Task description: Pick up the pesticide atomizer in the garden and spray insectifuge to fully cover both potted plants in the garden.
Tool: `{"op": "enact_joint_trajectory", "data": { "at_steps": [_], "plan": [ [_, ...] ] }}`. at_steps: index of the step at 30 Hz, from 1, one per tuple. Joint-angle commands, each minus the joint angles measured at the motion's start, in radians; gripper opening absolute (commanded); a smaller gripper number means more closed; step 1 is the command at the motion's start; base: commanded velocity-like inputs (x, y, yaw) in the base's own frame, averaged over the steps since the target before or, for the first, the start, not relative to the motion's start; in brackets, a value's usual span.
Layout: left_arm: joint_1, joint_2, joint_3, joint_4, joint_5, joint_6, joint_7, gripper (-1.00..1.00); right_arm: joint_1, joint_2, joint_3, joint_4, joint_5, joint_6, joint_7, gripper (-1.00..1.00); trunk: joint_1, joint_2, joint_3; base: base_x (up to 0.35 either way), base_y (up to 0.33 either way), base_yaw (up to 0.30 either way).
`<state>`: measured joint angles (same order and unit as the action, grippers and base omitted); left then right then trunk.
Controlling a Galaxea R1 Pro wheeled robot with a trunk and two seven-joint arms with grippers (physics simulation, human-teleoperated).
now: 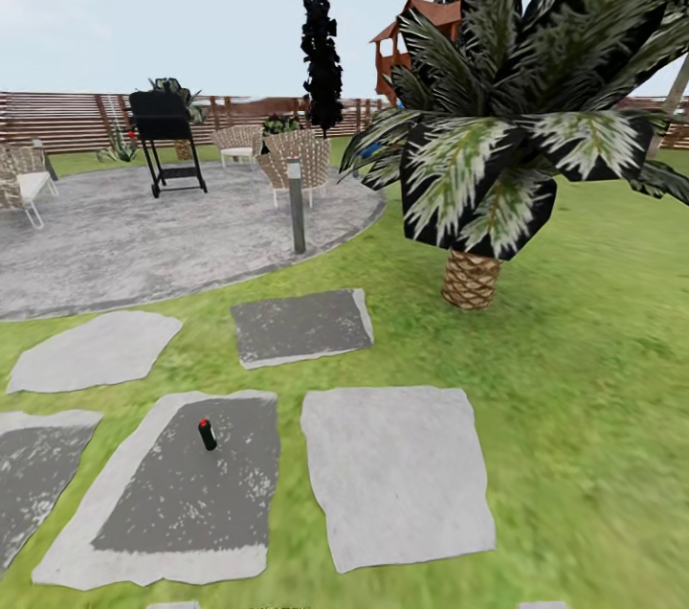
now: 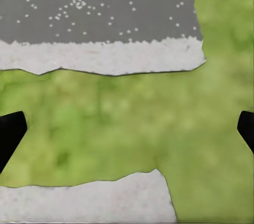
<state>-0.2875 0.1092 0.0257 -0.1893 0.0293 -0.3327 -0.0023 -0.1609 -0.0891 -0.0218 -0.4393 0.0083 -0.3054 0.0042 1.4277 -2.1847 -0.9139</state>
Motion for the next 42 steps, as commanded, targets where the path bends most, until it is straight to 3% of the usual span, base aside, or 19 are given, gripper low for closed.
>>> {"op": "enact_joint_trajectory", "data": {
  "at_steps": [1, 42],
  "plan": [
    [-0.001, 0.0, 0.002, 0.001, 0.003, -0.003, -0.001, 1.0, 0.0, 0.0, -0.002, 0.0, 0.001, -0.003, 0.001, 1.0, 0.0, 0.0, -0.001, 0.0, -0.002, 0.278],
    [-0.001, 0.002, 0.003, 0.001, 0.004, -0.003, -0.001, 1.0, 0.0, 0.0, -0.003, 0.0, 0.001, -0.003, 0.001, 1.0, 0.0, 0.0, -0.001, 0.0, 0.0, 0.278]
  ]
}}
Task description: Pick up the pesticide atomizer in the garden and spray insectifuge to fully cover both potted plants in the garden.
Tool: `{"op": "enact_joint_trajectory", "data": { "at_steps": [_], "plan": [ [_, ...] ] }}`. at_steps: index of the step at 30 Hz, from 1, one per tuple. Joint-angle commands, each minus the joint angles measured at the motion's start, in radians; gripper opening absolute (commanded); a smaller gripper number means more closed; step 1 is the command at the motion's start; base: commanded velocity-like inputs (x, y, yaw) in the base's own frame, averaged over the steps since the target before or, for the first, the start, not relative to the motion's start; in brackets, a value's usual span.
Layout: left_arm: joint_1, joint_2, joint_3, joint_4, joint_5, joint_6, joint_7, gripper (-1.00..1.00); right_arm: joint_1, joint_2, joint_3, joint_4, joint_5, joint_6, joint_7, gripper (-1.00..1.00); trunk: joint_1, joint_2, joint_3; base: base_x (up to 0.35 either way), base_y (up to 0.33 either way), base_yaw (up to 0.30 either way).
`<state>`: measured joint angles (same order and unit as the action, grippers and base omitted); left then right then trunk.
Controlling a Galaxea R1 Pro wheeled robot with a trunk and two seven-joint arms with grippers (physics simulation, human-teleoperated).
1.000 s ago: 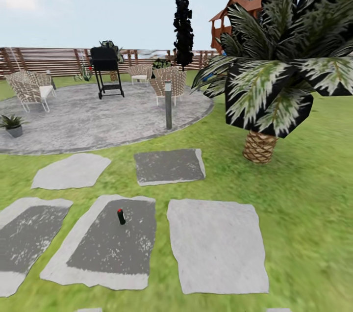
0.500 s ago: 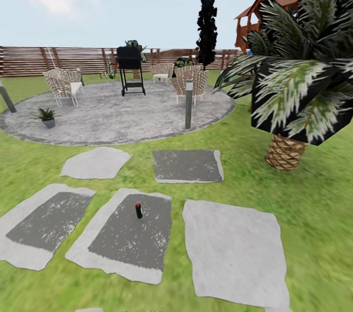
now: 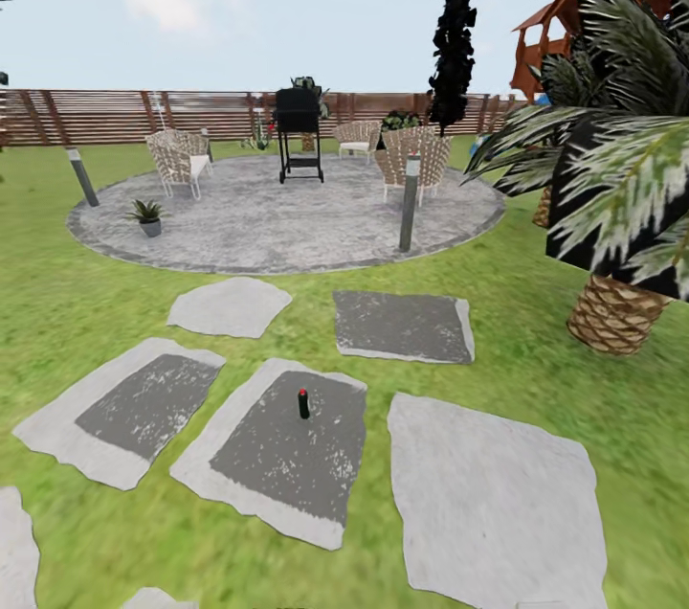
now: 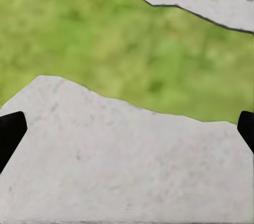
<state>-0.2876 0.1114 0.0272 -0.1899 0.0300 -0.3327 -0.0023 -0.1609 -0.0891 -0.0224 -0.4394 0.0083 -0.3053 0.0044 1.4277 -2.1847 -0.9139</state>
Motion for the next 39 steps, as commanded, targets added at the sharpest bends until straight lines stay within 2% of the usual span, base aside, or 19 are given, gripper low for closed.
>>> {"op": "enact_joint_trajectory", "data": {
  "at_steps": [1, 10, 39],
  "plan": [
    [-0.001, 0.0, 0.002, 0.001, 0.003, -0.003, -0.001, 1.0, 0.0, 0.0, -0.002, 0.0, 0.001, -0.003, 0.0, 1.0, 0.0, 0.0, -0.001, 0.0, 0.0, 0.278],
    [-0.001, -0.001, 0.002, 0.001, 0.002, -0.003, -0.001, 1.0, 0.0, 0.0, -0.002, -0.002, 0.001, -0.004, 0.001, 1.0, 0.0, 0.0, -0.001, 0.041, -0.033, 0.156],
    [-0.001, -0.001, 0.004, 0.001, 0.004, -0.003, 0.0, 1.0, 0.0, -0.007, -0.002, -0.001, 0.003, -0.003, 0.003, 1.0, 0.0, 0.0, -0.001, 0.17, -0.239, 0.024]
  ]
}}
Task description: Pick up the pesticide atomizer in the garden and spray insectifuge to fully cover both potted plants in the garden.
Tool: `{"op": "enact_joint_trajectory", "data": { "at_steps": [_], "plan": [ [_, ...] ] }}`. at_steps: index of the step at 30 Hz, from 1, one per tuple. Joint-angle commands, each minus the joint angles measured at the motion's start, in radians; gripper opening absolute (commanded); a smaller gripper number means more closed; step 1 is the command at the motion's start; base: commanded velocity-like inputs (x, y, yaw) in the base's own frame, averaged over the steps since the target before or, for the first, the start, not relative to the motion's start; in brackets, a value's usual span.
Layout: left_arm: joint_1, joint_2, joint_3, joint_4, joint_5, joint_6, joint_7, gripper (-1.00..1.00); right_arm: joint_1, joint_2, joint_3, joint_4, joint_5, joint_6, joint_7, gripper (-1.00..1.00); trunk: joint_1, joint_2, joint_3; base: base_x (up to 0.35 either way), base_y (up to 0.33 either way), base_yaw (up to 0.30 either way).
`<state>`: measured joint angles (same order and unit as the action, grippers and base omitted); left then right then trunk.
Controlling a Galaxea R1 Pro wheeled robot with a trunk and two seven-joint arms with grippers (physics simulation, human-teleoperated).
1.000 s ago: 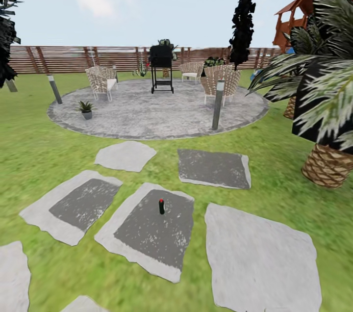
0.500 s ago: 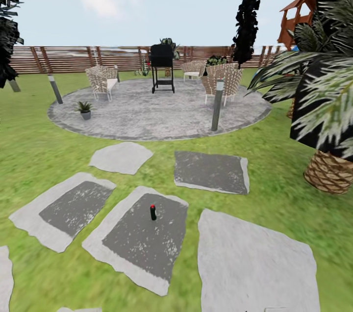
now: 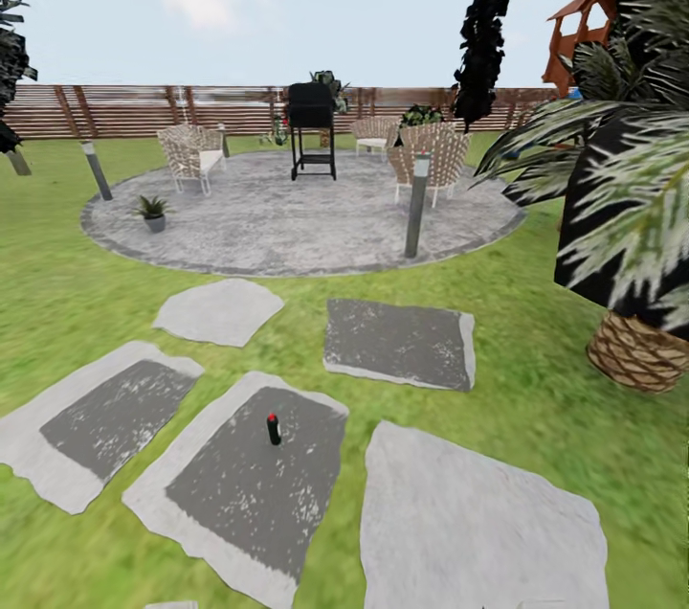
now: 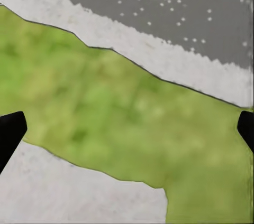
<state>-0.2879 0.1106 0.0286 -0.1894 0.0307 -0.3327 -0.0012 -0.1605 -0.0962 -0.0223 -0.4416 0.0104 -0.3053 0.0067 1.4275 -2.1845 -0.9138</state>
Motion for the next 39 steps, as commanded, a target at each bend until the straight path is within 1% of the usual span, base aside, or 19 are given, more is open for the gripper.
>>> {"op": "enact_joint_trajectory", "data": {
  "at_steps": [1, 6, 9, 29, 39],
  "plan": [
    [0.0, 0.0, 0.002, 0.001, 0.003, -0.003, -0.001, 1.0, -0.001, 0.0, -0.002, 0.0, 0.001, -0.003, 0.001, 1.0, 0.0, 0.0, -0.001, 0.185, -0.239, 0.0],
    [0.0, 0.0, 0.002, 0.001, 0.003, -0.003, -0.001, 1.0, -0.001, 0.004, -0.002, -0.004, -0.001, -0.003, 0.001, 1.0, 0.0, 0.0, -0.001, 0.164, -0.243, 0.005],
    [0.0, 0.0, 0.002, 0.001, 0.003, -0.003, -0.001, 1.0, -0.001, 0.005, -0.002, -0.005, -0.001, -0.003, 0.001, 1.0, 0.0, 0.0, -0.001, 0.119, -0.256, 0.13],
    [0.0, 0.0, 0.002, 0.001, 0.005, -0.003, -0.001, 1.0, -0.001, 0.006, -0.002, -0.004, -0.001, -0.003, 0.002, 1.0, 0.0, 0.0, -0.001, 0.099, -0.262, 0.261],
    [0.0, 0.001, 0.002, 0.001, 0.006, -0.003, 0.0, 1.0, -0.001, 0.006, -0.001, -0.003, 0.0, -0.003, 0.002, 1.0, 0.0, 0.0, -0.001, 0.092, -0.262, 0.033]
  ]
}}
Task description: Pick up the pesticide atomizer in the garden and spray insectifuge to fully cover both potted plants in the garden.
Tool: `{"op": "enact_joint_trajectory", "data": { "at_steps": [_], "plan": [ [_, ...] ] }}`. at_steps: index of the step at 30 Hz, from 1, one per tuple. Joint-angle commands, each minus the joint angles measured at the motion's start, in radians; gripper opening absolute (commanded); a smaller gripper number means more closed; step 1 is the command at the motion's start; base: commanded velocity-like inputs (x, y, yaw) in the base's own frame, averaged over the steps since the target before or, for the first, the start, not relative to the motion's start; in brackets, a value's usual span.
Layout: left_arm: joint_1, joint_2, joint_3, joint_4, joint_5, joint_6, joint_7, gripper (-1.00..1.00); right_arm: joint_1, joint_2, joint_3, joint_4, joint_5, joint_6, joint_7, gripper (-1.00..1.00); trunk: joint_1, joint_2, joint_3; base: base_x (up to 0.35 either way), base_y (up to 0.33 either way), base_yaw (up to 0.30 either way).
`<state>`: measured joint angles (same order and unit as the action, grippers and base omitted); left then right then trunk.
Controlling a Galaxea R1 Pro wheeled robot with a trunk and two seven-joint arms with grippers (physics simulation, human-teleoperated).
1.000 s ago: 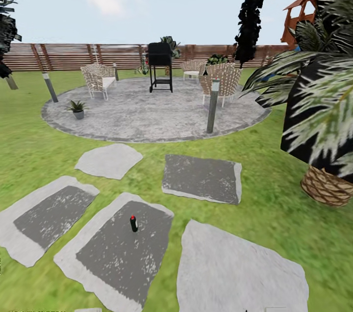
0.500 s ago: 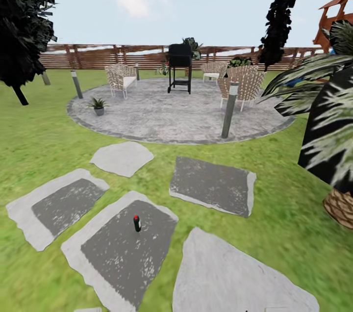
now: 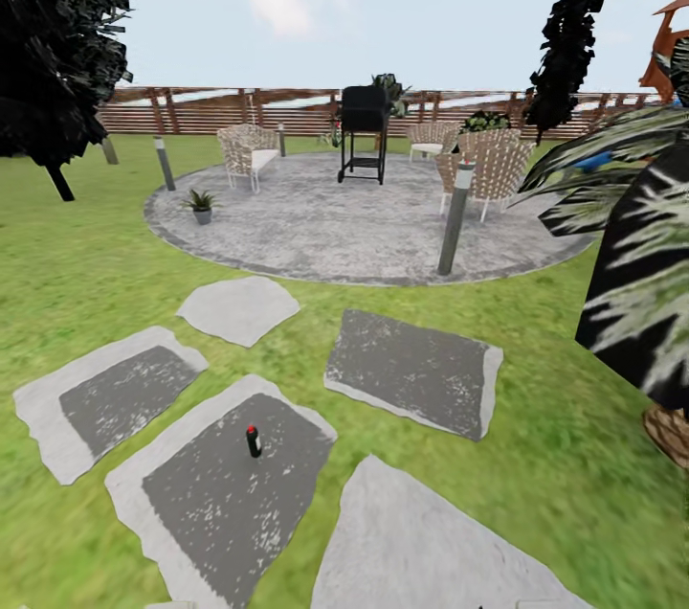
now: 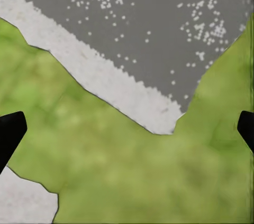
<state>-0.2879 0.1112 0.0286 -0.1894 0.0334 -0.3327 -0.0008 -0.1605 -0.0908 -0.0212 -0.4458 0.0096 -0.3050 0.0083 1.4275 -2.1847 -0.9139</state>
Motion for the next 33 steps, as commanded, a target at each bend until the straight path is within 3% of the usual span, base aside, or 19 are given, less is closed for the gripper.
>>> {"op": "enact_joint_trajectory", "data": {
  "at_steps": [1, 9, 28, 33],
  "plan": [
    [-0.001, 0.0, 0.002, 0.001, 0.003, -0.003, -0.001, 1.0, -0.001, 0.0, -0.002, 0.001, 0.001, -0.003, 0.001, 1.0, 0.0, 0.0, -0.001, 0.091, -0.262, 0.001],
    [-0.001, 0.001, 0.004, 0.001, 0.005, -0.003, -0.001, 1.0, -0.001, 0.0, -0.002, 0.001, 0.001, -0.003, 0.001, 1.0, 0.0, 0.0, -0.002, 0.087, -0.186, 0.104],
    [-0.001, 0.002, 0.004, 0.001, 0.006, -0.003, -0.001, 1.0, -0.001, 0.0, -0.002, 0.001, 0.001, -0.003, 0.001, 1.0, 0.0, 0.0, -0.008, 0.027, -0.007, 0.262],
    [-0.001, 0.003, 0.005, 0.001, 0.008, -0.003, -0.001, 1.0, -0.001, 0.0, -0.002, 0.001, 0.001, -0.003, 0.0, 1.0, 0.0, 0.0, -0.009, 0.145, 0.0, 0.064]
  ]
}}
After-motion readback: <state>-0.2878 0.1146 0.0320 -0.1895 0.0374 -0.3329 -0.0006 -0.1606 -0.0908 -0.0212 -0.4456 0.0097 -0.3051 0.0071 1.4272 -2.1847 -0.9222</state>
